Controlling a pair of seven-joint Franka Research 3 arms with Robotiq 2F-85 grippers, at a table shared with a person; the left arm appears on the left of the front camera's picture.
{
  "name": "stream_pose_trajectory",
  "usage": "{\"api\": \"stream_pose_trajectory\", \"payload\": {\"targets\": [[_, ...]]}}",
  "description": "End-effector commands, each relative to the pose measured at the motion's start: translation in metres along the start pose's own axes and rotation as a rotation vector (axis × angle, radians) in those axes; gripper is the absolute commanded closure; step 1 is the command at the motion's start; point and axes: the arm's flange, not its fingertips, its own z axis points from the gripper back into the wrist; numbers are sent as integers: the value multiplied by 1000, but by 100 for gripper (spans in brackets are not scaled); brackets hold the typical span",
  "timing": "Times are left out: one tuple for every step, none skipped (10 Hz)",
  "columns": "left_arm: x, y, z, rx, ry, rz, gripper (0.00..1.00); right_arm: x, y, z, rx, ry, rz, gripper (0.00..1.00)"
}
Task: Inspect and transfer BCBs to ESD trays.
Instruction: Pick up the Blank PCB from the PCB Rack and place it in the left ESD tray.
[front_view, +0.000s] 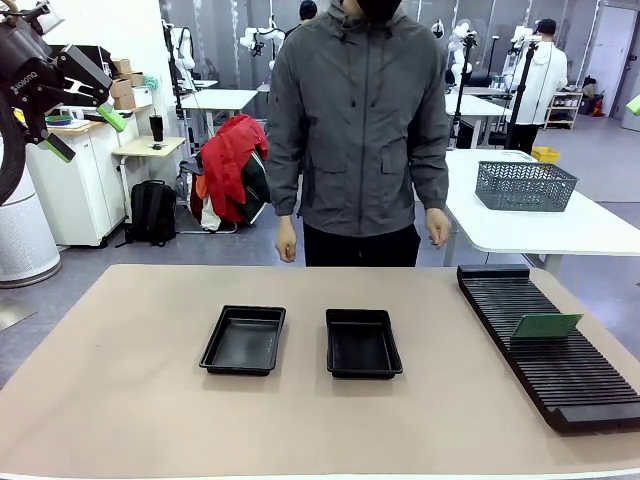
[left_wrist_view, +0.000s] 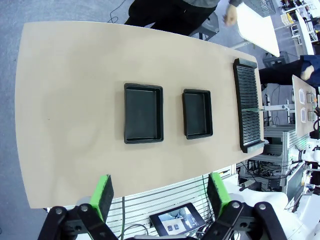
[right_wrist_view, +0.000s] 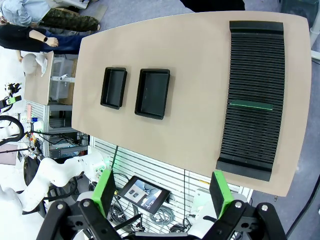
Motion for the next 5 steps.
{"api": "stream_pose_trajectory", "payload": {"targets": [[0,0,0,-1,-3,0,0,0,-1,0,1,0,-2,0],[0,0,0,-1,-3,0,0,0,-1,0,1,0,-2,0],[0,0,0,-1,-3,0,0,0,-1,0,1,0,-2,0],[0,0,0,-1,-3,0,0,0,-1,0,1,0,-2,0],[0,0,0,-1,-3,0,0,0,-1,0,1,0,-2,0]]}}
